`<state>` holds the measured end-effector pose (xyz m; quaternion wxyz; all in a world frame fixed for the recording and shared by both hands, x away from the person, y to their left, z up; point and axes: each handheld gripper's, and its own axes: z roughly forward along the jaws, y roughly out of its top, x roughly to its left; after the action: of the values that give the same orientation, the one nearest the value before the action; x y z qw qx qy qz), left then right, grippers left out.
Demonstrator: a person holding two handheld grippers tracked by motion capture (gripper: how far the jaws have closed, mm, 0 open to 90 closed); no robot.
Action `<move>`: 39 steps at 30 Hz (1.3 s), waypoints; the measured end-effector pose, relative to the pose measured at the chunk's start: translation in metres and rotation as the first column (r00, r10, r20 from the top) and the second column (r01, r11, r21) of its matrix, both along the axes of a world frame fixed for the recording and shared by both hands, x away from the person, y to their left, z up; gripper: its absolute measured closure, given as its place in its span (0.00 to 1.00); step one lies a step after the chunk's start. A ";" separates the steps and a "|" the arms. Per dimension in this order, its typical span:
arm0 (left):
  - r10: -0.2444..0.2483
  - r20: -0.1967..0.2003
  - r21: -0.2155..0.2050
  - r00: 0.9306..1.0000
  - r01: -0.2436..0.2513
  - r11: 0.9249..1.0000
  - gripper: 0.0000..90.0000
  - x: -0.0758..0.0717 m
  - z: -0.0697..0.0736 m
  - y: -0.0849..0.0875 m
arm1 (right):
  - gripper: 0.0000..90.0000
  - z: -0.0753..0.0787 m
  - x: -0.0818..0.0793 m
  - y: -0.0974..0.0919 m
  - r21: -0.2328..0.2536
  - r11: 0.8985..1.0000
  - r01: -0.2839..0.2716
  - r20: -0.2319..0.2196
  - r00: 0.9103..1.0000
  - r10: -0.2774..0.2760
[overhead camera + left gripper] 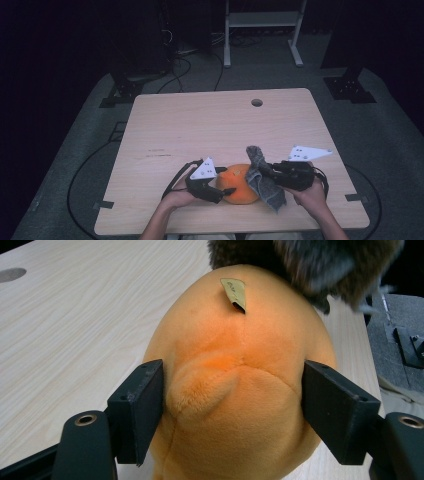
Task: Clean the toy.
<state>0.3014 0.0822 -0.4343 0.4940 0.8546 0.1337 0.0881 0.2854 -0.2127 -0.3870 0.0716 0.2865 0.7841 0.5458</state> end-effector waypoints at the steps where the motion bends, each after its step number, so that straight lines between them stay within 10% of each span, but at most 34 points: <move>1: -0.003 0.002 0.004 1.000 0.003 1.000 0.30 -0.001 0.000 -0.001 | 0.86 0.000 0.000 0.006 -0.011 1.000 -0.007 0.003 1.000 0.007; 13: -0.006 0.001 -0.008 1.000 0.006 1.000 0.30 -0.001 -0.001 -0.001 | 0.86 -0.035 0.015 -0.016 -0.139 0.984 0.110 -0.088 0.989 -0.123; 20: 0.007 0.003 -0.012 1.000 -0.007 1.000 0.26 -0.003 -0.003 -0.006 | 0.86 -0.010 -0.003 0.000 -0.095 0.995 0.043 -0.012 0.999 -0.045; 24: 0.015 0.012 -0.021 1.000 -0.015 1.000 0.26 -0.005 -0.005 -0.006 | 0.86 -0.010 -0.008 0.014 -0.148 0.989 0.017 0.020 1.000 -0.014; 39: 0.024 -0.001 -0.035 1.000 -0.024 0.999 0.25 -0.004 -0.008 -0.003 | 0.85 -0.045 0.015 -0.027 -0.143 0.981 0.134 -0.122 0.981 -0.152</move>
<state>0.2971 0.0796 -0.4427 0.5078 0.8442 0.1456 0.0911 0.3006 -0.2397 -0.4319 0.0775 0.3725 0.7993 0.4652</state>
